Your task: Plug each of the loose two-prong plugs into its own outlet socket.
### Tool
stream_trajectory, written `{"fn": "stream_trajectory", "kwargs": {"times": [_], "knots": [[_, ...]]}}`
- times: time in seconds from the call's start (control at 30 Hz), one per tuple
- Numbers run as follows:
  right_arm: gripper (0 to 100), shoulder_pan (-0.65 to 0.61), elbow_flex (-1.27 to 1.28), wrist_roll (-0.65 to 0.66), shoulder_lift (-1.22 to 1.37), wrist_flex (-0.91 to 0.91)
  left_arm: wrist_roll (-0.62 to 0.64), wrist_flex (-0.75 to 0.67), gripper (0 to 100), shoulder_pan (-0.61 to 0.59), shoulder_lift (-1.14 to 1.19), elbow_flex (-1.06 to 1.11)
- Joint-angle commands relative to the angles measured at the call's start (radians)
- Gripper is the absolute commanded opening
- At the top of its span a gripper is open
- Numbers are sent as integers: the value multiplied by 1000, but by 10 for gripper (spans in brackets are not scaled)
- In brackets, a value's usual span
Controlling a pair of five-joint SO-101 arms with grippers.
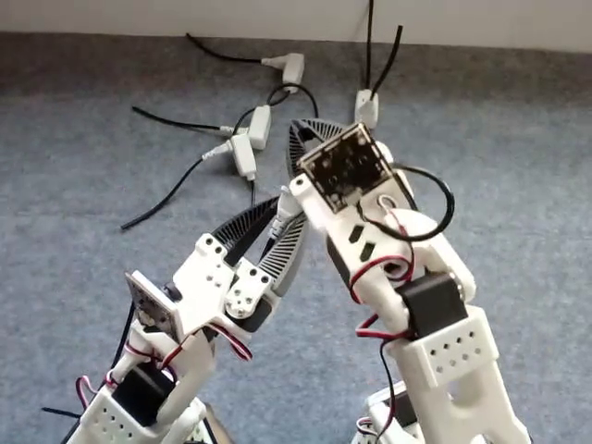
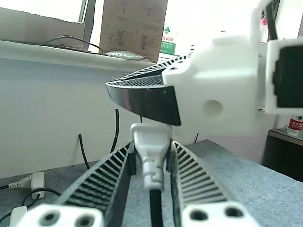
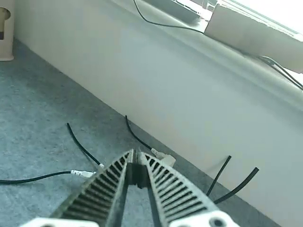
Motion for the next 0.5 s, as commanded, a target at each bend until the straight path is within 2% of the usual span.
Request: {"fn": "stream_trajectory", "kwargs": {"times": [0.0,0.3,0.47], "knots": [[6,53,-33,8,73,-10,-8,-11,5,12,-30,-21],[6,70,-94,6,73,41,-12,-12,5,8,-28,10],[6,128,-180,5,73,107,-12,-12,5,8,-28,35]]}}
